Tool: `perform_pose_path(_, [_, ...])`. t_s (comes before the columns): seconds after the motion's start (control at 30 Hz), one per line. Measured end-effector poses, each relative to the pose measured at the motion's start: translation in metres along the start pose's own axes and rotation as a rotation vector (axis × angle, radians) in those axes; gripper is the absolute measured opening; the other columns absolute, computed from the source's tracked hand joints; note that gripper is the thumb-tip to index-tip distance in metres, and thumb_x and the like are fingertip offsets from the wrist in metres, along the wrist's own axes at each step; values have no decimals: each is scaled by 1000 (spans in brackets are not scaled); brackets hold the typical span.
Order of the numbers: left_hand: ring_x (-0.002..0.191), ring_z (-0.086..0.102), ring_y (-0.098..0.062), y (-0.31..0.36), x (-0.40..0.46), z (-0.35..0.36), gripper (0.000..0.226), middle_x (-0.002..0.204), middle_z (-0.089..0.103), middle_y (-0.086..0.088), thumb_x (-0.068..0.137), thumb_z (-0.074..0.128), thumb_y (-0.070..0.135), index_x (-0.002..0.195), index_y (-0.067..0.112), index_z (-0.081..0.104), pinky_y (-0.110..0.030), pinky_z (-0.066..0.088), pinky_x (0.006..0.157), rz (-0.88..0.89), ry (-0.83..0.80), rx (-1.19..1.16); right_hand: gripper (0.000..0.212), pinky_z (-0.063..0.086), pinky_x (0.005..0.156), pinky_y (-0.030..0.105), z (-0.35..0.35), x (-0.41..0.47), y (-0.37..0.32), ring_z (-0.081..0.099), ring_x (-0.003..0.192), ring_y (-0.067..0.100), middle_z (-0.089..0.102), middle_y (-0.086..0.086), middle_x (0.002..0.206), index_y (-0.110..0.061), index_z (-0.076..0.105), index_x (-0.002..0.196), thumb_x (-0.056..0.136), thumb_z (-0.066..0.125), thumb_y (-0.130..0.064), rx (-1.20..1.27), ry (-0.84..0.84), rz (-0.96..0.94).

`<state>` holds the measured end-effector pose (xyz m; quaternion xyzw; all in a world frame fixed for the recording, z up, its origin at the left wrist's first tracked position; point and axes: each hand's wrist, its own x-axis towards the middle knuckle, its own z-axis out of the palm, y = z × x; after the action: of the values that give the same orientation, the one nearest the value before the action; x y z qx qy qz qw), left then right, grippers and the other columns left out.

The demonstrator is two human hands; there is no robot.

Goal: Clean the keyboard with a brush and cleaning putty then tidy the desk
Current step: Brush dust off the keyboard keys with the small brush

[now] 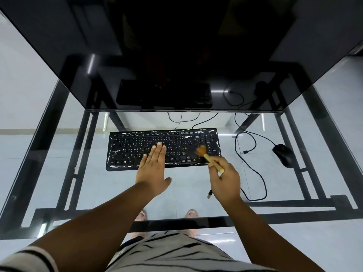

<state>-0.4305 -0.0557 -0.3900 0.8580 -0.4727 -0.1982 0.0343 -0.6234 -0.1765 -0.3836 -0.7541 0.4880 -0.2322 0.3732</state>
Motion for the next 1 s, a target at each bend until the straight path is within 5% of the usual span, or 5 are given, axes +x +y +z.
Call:
perform_pose_path(0.2, [147,-18,-15,12,1,4,106,159,-24,2,85,54,61,152,16,-14,-37,-3,121,24,0,23,14,49,60,26,-11,-1,1,62,68,11,71,-19,86,-34,67,101,92,62,-24,140,-136,-3])
perform_pose_path(0.37, [147,-18,-16,20,3,8,109,159,-23,1,83,53,66,152,16,-15,-38,-4,120,17,-4,36,12,41,54,24,-21,0,12,55,56,10,69,-11,77,-31,65,99,93,60,-22,136,58,70])
perform_pose_path(0.47, [147,-18,-16,21,4,10,108,159,-23,1,83,52,67,152,16,-15,-38,-3,121,18,1,46,15,37,52,14,-25,-3,9,51,53,5,70,-22,80,-30,68,98,92,62,-18,206,-122,43])
perform_pose_path(0.63, [147,-18,-17,21,7,10,108,159,-23,1,83,52,67,152,17,-15,-38,-4,121,-5,-1,46,15,44,59,20,-28,3,11,61,69,6,70,-19,86,-32,65,103,94,59,-22,176,49,54])
perform_pose_path(1.0, [147,-18,-17,19,4,13,107,159,-23,1,83,50,68,152,16,-13,-40,-3,121,-20,-17,73,21,51,75,23,-10,21,5,64,91,2,70,-21,108,-33,65,113,95,59,-24,202,-136,-11])
